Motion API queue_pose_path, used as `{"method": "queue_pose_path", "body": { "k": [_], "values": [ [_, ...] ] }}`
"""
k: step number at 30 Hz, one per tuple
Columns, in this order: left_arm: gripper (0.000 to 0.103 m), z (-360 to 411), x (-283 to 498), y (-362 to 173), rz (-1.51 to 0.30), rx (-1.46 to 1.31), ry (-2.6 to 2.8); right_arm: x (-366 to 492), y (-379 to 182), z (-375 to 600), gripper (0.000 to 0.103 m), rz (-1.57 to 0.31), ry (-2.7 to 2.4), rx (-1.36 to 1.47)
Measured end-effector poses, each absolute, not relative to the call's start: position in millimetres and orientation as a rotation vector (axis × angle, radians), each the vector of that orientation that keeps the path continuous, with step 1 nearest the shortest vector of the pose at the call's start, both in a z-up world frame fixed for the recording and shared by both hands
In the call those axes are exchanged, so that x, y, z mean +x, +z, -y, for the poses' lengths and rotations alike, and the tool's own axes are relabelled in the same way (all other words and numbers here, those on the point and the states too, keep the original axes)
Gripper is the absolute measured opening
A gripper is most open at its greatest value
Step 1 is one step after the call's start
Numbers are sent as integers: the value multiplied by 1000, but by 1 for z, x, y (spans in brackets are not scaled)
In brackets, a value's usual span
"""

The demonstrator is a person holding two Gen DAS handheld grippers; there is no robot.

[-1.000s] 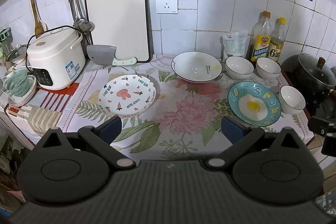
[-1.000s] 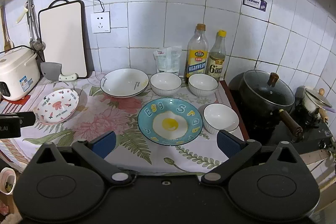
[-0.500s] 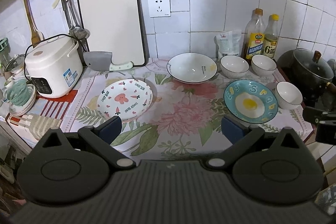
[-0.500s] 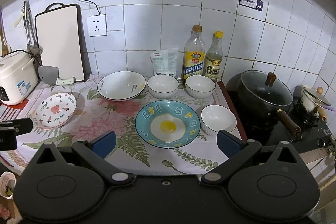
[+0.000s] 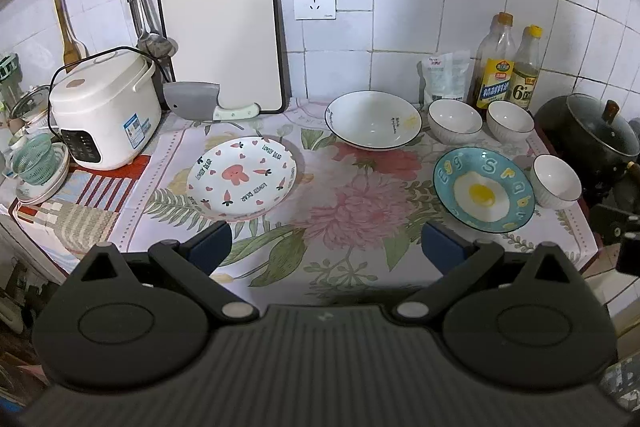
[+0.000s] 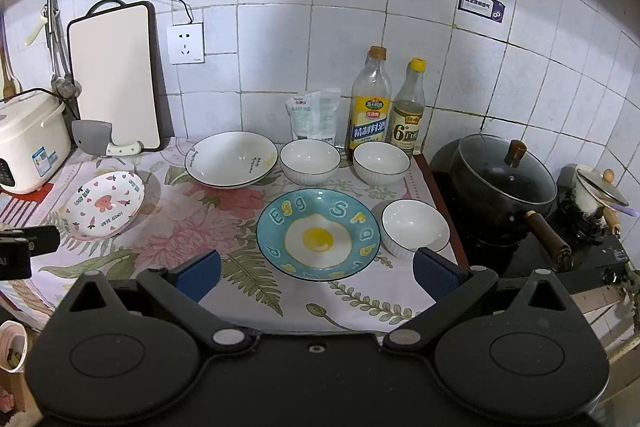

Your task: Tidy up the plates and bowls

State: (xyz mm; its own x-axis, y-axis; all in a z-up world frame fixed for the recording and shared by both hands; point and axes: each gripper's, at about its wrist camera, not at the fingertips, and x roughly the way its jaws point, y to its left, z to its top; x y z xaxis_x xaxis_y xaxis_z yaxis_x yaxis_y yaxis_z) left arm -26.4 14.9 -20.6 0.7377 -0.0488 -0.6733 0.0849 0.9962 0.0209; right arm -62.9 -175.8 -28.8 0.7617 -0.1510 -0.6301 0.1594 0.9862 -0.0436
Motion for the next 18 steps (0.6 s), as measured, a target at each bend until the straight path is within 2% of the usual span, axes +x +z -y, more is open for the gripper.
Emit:
{"method": "queue_pose_path", "body": {
  "k": [11, 15, 18],
  "values": [
    [102, -14, -23, 14, -651, 37, -108, -69, -12, 208, 103, -539, -65, 72],
    [102, 0, -4, 7, -675, 9, -142, -67, -24, 233, 103, -450, 38, 119],
    [102, 15, 12, -10, -683, -20, -201, -54, -40, 253, 103, -472, 63, 185]
  ]
}}
